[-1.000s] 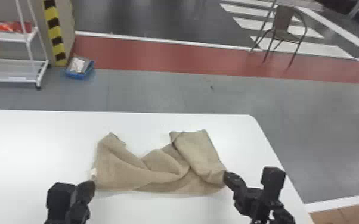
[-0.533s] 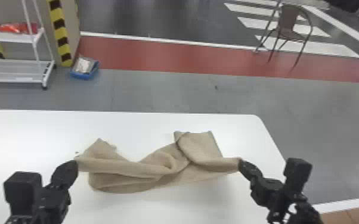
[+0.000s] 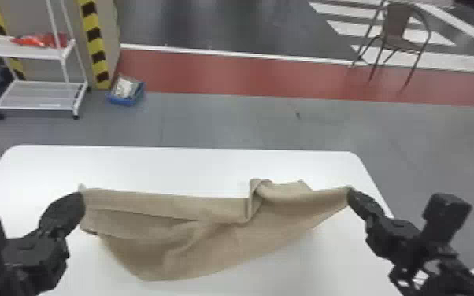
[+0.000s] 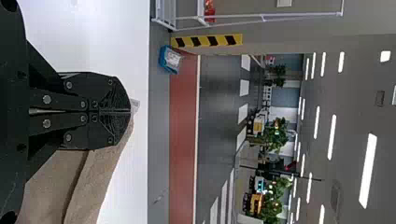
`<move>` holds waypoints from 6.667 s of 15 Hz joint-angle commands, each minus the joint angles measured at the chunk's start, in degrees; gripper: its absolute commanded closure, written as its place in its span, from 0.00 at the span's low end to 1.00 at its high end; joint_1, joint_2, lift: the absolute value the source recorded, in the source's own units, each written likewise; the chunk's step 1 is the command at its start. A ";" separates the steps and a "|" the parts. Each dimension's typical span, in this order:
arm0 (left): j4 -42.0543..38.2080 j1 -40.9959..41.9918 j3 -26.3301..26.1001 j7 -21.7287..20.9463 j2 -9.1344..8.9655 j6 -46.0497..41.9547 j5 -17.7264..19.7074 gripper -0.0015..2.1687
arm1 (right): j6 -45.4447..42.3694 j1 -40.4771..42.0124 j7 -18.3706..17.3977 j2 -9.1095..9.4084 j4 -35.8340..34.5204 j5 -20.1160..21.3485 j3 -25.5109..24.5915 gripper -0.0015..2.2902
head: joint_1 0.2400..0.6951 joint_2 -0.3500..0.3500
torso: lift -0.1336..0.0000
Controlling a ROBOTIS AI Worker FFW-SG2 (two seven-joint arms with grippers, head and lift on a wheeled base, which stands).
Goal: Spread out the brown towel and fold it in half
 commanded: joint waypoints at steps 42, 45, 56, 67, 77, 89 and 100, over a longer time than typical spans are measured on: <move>27.64 -14.73 2.55 -7.96 1.29 6.42 3.56 0.10 | -2.50 -5.22 3.82 0.05 15.01 1.51 -4.00 0.77 | 1.00 0.26 | 1.00; 28.96 -14.91 1.32 -9.98 0.93 6.77 4.17 0.13 | -3.91 -5.39 3.82 0.05 16.24 1.60 -3.91 0.77 | 1.00 0.23 | 1.00; 42.40 -21.85 -5.09 -8.66 0.76 -2.54 0.83 0.13 | -4.79 -6.27 4.61 0.05 17.83 1.69 -3.65 0.77 | 1.00 0.17 | 1.00; 40.03 -21.59 -6.15 -9.37 1.02 1.15 0.04 0.50 | -4.43 -5.22 4.61 0.05 15.80 1.16 -3.65 0.77 | 1.00 0.15 | 1.00; 10.06 -7.88 3.87 -9.81 1.20 17.67 3.38 0.68 | -3.73 -4.25 4.61 0.05 12.29 0.19 -3.30 0.77 | 1.00 0.18 | 1.00; 12.78 -11.65 4.22 -5.06 1.37 33.14 -6.73 0.06 | -3.56 -3.11 4.61 0.05 11.59 0.28 -1.80 0.77 | 1.00 0.33 | 1.00; 6.19 -6.38 5.98 -2.77 -0.03 43.86 -2.77 0.09 | -3.73 -3.81 4.61 0.05 14.93 2.04 1.10 0.77 | 1.00 0.36 | 1.00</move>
